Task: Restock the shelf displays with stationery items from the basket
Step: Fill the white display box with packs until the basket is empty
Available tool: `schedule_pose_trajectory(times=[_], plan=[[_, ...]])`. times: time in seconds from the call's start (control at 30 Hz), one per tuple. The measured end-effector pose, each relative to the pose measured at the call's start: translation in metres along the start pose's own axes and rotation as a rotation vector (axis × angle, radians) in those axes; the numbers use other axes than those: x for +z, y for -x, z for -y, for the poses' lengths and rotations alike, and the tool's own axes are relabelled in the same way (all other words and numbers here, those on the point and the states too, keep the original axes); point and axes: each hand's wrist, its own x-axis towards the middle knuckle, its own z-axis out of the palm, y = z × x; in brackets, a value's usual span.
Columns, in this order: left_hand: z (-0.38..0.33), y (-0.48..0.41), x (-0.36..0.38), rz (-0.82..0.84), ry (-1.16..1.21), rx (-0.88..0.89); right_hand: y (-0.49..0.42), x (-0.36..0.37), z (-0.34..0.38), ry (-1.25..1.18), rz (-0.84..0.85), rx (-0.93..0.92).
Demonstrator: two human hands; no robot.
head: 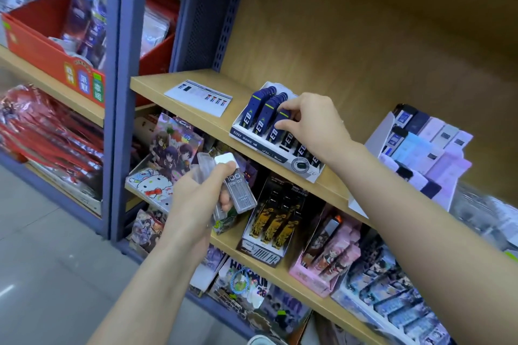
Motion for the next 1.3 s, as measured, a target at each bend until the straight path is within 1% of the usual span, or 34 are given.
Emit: schedule_pose_trajectory(times=[0.1,0.13,0.17,0.23,0.27,0.3,0.37,0.4,0.43,0.53,0.6,0.67,0.73,0.83,0.87,0.93,1.0,1.07,1.13,1.2,1.3], plan=[[0.001,0.000,0.001,0.016,0.017,0.010,0.004,0.003,-0.001,0.073,-0.013,-0.021],[0.001,0.000,0.001,0.022,0.016,0.014,0.007,0.005,-0.001,0.064,-0.041,-0.026],[0.002,-0.001,0.002,0.027,0.015,0.022,0.012,0.006,0.001,0.011,-0.083,-0.025],[0.002,-0.002,0.002,0.038,0.019,0.044,0.027,0.008,0.010,-0.199,-0.184,-0.030],[0.002,-0.001,0.003,0.043,0.015,0.058,0.037,0.009,0.015,-0.317,-0.183,-0.019],[0.002,-0.001,0.004,0.050,0.004,0.075,0.047,0.010,0.022,-0.422,-0.120,0.014],[0.003,0.001,0.008,0.091,-0.041,0.113,0.067,0.009,0.030,-0.602,0.091,0.101],[0.004,0.002,0.010,0.124,-0.069,0.124,0.075,0.007,0.030,-0.659,0.171,0.128],[0.005,0.004,0.013,0.158,-0.095,0.125,0.082,0.005,0.028,-0.709,0.214,0.145],[0.010,0.012,0.022,0.256,-0.176,0.113,0.097,-0.009,0.012,-0.822,0.251,0.230],[0.015,0.018,0.032,0.328,-0.213,0.077,0.109,-0.018,-0.002,-0.810,0.272,0.267],[0.022,0.023,0.043,0.381,-0.221,-0.017,0.124,-0.029,-0.015,-0.802,0.267,0.295],[0.032,0.026,0.056,0.397,-0.215,-0.135,0.140,-0.044,-0.030,-0.816,0.221,0.350],[0.048,0.028,0.078,0.397,-0.130,-0.272,0.165,-0.071,-0.059,-0.790,0.080,0.439],[0.054,0.031,0.085,0.416,-0.128,-0.286,0.173,-0.081,-0.069,-0.788,0.026,0.472],[0.065,0.042,0.097,0.481,-0.205,-0.269,0.189,-0.099,-0.091,-0.778,-0.097,0.523],[0.072,0.054,0.108,0.524,-0.258,-0.238,0.206,-0.116,-0.120,-0.655,-0.254,0.535],[0.082,0.063,0.119,0.535,-0.264,-0.240,0.220,-0.129,-0.151,-0.412,-0.390,0.522],[0.090,0.070,0.131,0.537,-0.235,-0.262,0.232,-0.139,-0.182,-0.216,-0.474,0.522],[0.098,0.078,0.140,0.540,-0.222,-0.285,0.242,-0.143,-0.210,-0.082,-0.490,0.549],[0.107,0.090,0.152,0.547,-0.214,-0.314,0.252,-0.139,-0.242,0.031,-0.427,0.577]])
